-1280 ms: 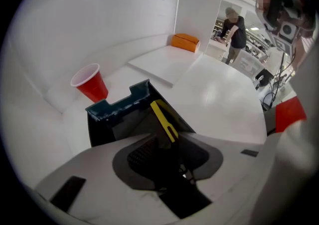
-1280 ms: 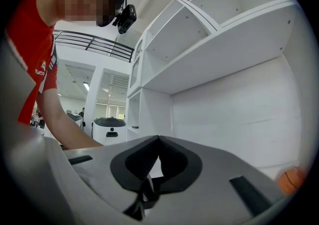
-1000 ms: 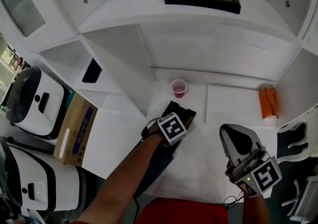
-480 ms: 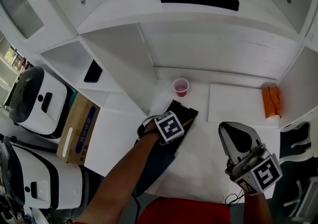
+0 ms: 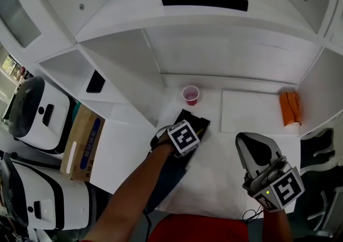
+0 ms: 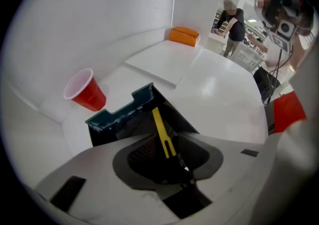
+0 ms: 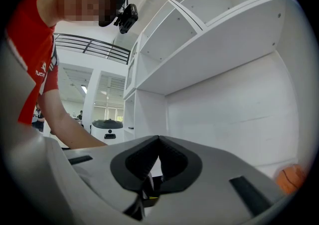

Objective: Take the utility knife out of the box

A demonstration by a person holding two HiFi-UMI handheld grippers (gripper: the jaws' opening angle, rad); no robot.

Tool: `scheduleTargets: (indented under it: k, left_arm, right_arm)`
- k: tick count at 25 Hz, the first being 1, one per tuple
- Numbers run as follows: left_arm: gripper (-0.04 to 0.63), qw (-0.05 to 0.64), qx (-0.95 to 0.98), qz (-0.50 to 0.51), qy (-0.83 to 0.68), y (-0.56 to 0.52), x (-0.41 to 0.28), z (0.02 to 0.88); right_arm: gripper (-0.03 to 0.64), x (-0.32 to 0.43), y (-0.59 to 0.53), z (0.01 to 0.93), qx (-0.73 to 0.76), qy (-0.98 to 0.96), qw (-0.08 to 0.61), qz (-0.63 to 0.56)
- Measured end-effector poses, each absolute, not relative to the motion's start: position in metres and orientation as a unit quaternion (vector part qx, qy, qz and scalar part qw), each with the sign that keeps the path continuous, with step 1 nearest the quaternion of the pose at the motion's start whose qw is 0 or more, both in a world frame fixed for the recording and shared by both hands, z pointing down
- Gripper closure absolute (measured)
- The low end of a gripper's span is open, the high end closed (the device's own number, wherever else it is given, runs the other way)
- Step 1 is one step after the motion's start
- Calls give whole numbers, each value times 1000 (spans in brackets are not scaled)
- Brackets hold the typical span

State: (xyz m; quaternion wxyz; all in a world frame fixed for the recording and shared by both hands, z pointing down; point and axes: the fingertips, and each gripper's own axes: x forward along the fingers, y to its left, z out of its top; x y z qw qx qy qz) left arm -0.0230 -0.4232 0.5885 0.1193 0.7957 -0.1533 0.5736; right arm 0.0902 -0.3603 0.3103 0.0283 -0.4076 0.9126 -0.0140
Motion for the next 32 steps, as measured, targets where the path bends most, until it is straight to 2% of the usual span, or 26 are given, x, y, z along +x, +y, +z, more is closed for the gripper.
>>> scheduleTargets:
  k: [5,9,11,13,15,19,21,25,32]
  left_arm:
    - [425,134,783,592,-137,-415,-22,606]
    - [444,95,800,566,-176,-446,-20,596]
    - [505,142,793,568,-171,-435,-24,600]
    - [508,192,783,571,-156,-419,-27,607]
    - [508,184,783,571,-164,-424,-28,608]
    - [509,125,793,562,-200,-442,-32,593]
    - [511,136,798,548,-213,-438,-34,583]
    - [511,142,840,465,-243,-434,-22,541]
    - [509,63,903,276,-323,-426,-2,431]
  right_arm:
    - [620,100,-361,314,-412,911,22,-16]
    - [620,102,-360,324,-404,915,7,-21]
    - [620,102,-360,325,-403,915,8,-23]
    - [620,103,-361,326,-403,915,8,-24]
    - [620,105,-361,326,-404,914,8,-25]
    - [620,108,-364,322,-413,910,20,-25]
    - [620,108,-365,320,-417,908,28,-26]
    - [620,105,-364,318,-416,908,31,-26]
    - [620,93,-358,311,-405,913,34,-21]
